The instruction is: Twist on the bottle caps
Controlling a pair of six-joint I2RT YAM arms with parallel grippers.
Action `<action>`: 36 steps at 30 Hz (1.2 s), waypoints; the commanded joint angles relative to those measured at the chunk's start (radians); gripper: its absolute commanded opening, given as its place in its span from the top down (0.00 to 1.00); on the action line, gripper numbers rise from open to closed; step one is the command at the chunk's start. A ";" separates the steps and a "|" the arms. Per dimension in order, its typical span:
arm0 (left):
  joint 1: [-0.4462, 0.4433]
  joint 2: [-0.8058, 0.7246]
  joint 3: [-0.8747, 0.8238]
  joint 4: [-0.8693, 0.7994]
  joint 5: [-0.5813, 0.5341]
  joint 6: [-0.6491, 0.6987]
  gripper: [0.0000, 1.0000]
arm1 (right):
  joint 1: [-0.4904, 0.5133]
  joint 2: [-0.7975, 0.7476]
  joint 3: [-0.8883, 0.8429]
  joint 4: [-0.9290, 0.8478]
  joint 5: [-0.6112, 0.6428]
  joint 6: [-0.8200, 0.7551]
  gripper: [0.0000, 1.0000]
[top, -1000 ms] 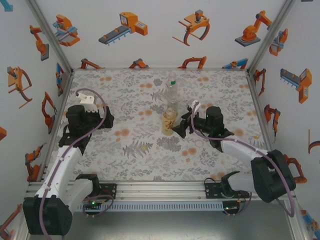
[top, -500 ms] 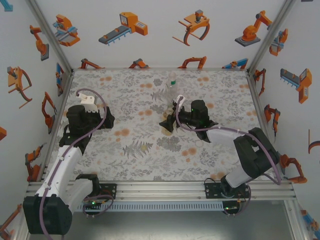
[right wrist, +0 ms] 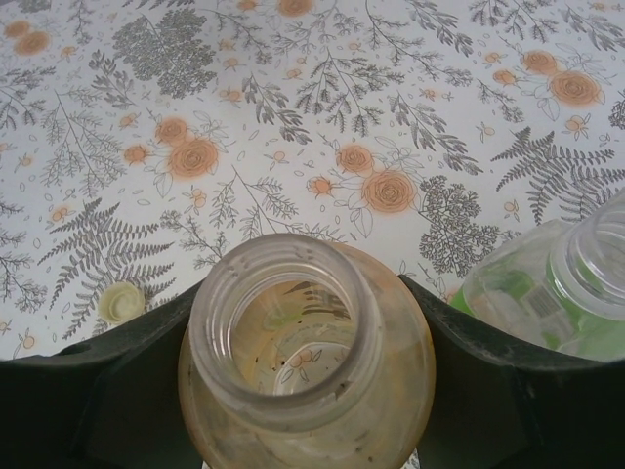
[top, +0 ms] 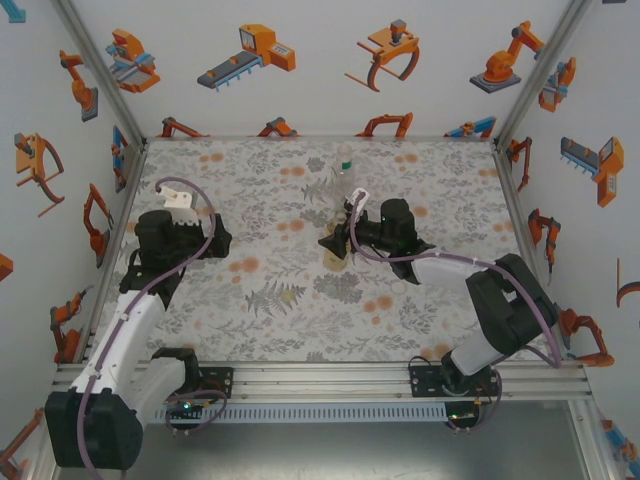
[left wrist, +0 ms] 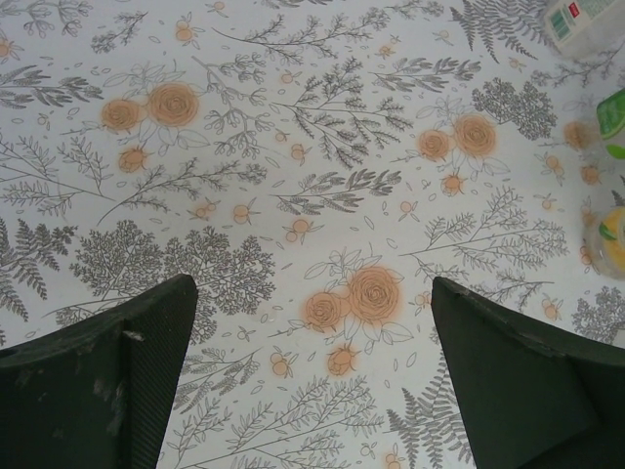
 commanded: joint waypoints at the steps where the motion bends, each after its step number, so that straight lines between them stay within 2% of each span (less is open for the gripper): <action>1: -0.015 0.005 0.003 -0.017 0.040 0.019 0.03 | 0.005 -0.023 0.015 0.031 -0.013 0.011 0.44; 8: -0.061 -0.029 -0.012 -0.009 0.076 0.026 0.03 | 0.005 -0.073 0.003 0.000 -0.019 0.015 0.51; 14: -0.066 -0.082 -0.025 0.006 0.245 0.018 0.03 | 0.006 -0.165 0.032 -0.137 -0.026 0.024 0.55; 21: -0.110 -0.107 -0.011 0.164 0.460 -0.078 0.03 | 0.013 -0.289 0.094 -0.318 -0.064 0.051 0.59; 27: -0.259 -0.082 0.052 0.232 0.515 -0.093 0.03 | 0.019 -0.372 0.180 -0.427 -0.078 0.184 0.64; 30: -0.335 -0.068 0.084 0.274 0.509 -0.100 0.03 | 0.028 -0.406 0.225 -0.454 -0.102 0.238 0.73; 36: -0.444 -0.027 0.150 0.382 0.496 -0.149 0.03 | 0.047 -0.431 0.322 -0.513 -0.136 0.407 0.79</action>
